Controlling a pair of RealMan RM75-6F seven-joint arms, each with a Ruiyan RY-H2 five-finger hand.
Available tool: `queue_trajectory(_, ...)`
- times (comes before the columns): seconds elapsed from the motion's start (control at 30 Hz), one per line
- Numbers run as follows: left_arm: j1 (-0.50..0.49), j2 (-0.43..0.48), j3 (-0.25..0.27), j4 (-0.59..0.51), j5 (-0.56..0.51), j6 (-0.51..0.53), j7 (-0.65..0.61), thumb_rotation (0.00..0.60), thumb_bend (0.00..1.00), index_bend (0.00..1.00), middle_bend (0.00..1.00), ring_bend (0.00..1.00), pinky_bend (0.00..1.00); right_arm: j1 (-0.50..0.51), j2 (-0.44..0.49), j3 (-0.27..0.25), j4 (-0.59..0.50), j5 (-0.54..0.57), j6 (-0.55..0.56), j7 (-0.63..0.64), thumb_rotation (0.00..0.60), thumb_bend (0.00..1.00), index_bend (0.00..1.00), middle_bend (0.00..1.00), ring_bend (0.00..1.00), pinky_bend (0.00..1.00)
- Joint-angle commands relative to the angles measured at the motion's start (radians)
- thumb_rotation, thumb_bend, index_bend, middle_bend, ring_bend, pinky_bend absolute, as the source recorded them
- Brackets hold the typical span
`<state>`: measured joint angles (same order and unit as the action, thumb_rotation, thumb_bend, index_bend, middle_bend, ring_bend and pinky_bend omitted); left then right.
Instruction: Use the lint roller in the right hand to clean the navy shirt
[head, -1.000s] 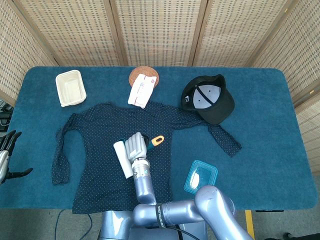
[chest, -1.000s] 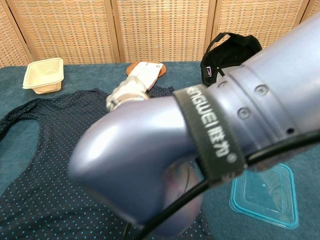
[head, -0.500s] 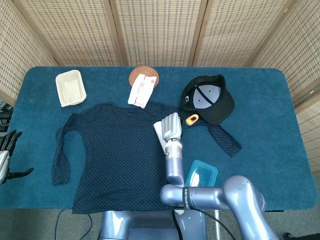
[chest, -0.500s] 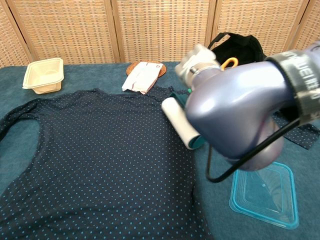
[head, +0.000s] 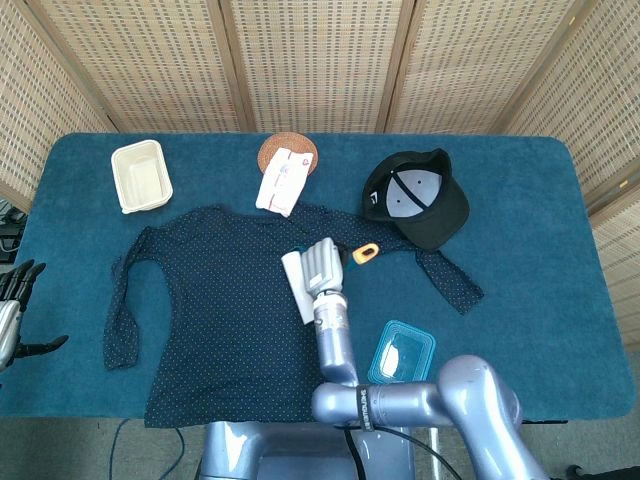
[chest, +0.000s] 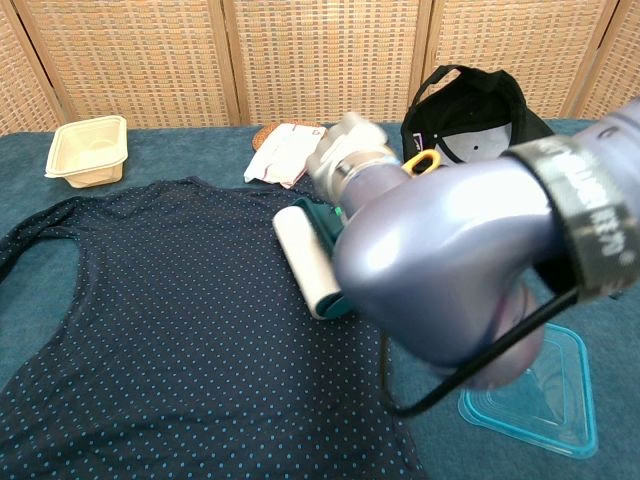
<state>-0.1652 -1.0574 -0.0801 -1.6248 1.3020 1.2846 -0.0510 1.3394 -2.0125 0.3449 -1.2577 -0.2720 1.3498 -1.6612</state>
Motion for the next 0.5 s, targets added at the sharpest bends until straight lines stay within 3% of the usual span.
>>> queue_trajectory(0.03, 0.000, 0.000, 0.000, 0.002, -0.001, -0.002, -0.001, 0.600, 0.00, 0.00, 0.00, 0.00, 0.00, 0.027, -0.044, 0.012, 0.005, -0.014, -0.005, -0.011, 0.600, 0.86, 0.76, 1.00, 1.00, 1.00)
queue_trajectory(0.37, 0.000, -0.002, 0.002, 0.007, -0.002, -0.005, -0.002, 0.600, 0.00, 0.00, 0.00, 0.00, 0.00, 0.088, -0.143, 0.053, 0.024, -0.047, -0.018, -0.024, 0.600, 0.86, 0.76, 1.00, 1.00, 1.00)
queue_trajectory(0.5, 0.000, -0.002, 0.002, 0.008, -0.002, -0.005, -0.003, 0.600, 0.00, 0.00, 0.00, 0.00, 0.00, 0.083, -0.154, 0.047, 0.041, -0.049, -0.018, -0.033, 0.600, 0.86, 0.76, 1.00, 1.00, 1.00)
